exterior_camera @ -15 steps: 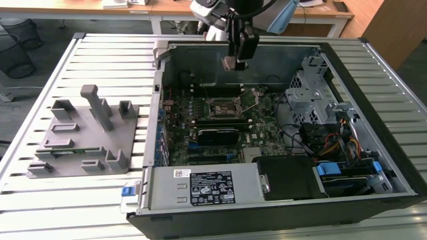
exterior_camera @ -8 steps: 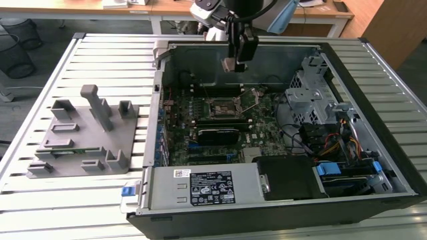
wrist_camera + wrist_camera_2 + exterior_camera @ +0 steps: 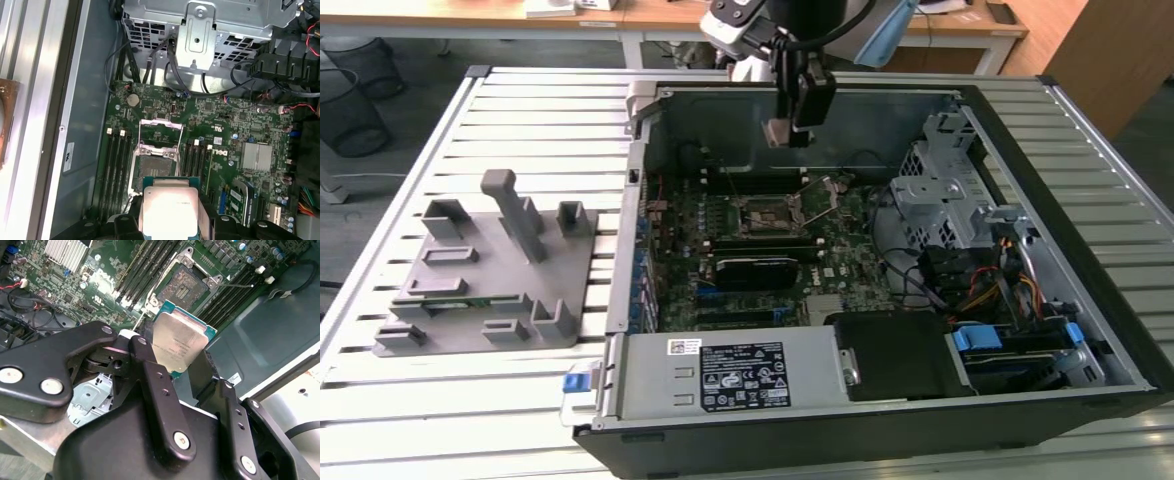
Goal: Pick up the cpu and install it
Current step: 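Place the cpu into insertion slot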
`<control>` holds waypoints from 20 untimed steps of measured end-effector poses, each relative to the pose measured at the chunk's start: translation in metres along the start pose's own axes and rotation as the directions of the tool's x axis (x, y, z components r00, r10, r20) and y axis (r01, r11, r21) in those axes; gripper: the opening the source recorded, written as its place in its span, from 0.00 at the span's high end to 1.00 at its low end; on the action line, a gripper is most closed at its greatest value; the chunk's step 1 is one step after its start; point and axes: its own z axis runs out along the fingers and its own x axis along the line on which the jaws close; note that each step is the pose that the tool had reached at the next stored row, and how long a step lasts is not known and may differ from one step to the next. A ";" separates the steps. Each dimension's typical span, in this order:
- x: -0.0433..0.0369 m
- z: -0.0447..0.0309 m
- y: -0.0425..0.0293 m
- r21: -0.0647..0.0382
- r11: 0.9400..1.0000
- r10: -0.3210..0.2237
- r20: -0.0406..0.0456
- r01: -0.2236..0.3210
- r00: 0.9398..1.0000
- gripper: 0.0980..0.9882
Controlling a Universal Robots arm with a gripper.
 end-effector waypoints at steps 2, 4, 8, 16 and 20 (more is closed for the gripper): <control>0.0000 0.0009 -0.0001 0.000 1.000 0.000 0.000 0.000 1.000 0.52; 0.0000 0.0020 -0.0001 0.000 1.000 0.000 0.000 0.000 1.000 0.52; 0.0000 0.0037 -0.0002 0.000 1.000 0.000 0.000 0.000 1.000 0.52; 0.0001 0.0072 -0.0004 0.000 1.000 0.000 0.000 0.000 1.000 0.52; 0.0001 0.0090 -0.0005 0.000 1.000 0.000 0.000 0.000 1.000 0.52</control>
